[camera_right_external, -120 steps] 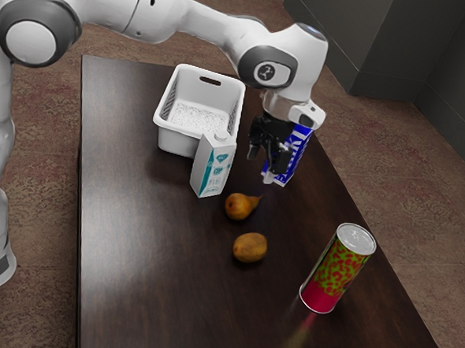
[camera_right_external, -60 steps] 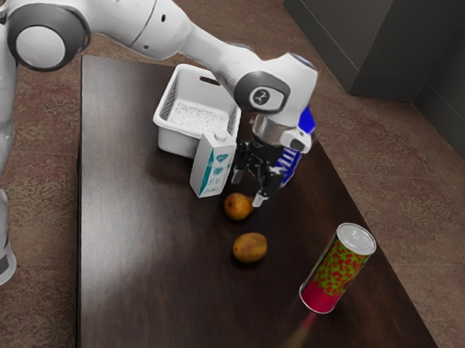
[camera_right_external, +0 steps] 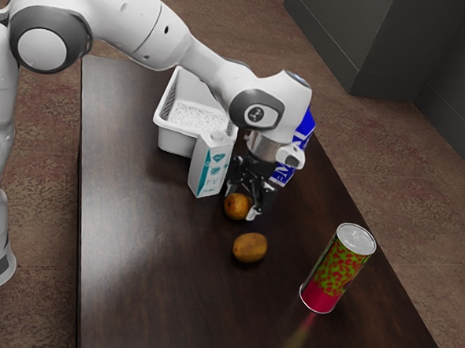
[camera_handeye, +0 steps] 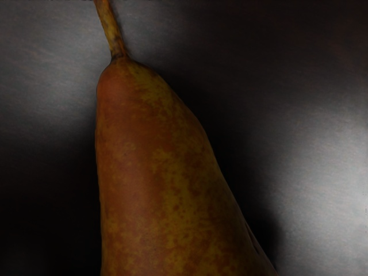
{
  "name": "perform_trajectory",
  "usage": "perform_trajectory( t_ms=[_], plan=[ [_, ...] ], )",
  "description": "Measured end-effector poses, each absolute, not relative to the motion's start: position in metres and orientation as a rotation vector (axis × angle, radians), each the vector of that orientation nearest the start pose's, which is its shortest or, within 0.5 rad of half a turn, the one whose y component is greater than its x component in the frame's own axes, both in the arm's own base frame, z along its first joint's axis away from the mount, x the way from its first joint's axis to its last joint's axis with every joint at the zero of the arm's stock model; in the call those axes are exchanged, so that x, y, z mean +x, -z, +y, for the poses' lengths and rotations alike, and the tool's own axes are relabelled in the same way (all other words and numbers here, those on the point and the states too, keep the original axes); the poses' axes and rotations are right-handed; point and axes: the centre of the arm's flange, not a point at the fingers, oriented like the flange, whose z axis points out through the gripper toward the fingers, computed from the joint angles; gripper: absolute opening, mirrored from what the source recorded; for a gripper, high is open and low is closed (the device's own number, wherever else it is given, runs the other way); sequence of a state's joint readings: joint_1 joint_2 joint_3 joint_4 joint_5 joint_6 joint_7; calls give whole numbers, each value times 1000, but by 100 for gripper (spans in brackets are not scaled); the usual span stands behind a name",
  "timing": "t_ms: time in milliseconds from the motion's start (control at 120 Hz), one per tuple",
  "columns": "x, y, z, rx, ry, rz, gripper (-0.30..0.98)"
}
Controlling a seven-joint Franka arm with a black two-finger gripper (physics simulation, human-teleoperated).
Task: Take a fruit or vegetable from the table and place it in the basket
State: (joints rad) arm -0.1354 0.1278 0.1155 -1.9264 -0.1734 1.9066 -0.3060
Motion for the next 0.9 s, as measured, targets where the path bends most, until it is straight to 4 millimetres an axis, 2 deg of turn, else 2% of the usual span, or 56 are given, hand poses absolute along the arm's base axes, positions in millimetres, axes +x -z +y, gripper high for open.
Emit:
perform_trajectory(
  t_ms=[67, 183, 317, 383, 492, 575, 625, 750, 900],
  plan=[
    [572, -413, -28, -3197, -265, -578, 60],
    [573, -414, -31, -3193, -253, -584, 39],
    [574, -428, -33, -3174, -200, -552, 31],
    [578, -458, -40, -3167, -123, -501, 28],
    [583, -528, -57, -3164, 22, -390, 28],
    [572, -587, -53, -3149, 118, -331, 28],
    [567, -612, -47, -3139, 150, -295, 29],
    [561, -632, -31, -3118, 139, -183, 29],
    [567, -631, -8, -3080, 134, -34, 30]
  ],
)
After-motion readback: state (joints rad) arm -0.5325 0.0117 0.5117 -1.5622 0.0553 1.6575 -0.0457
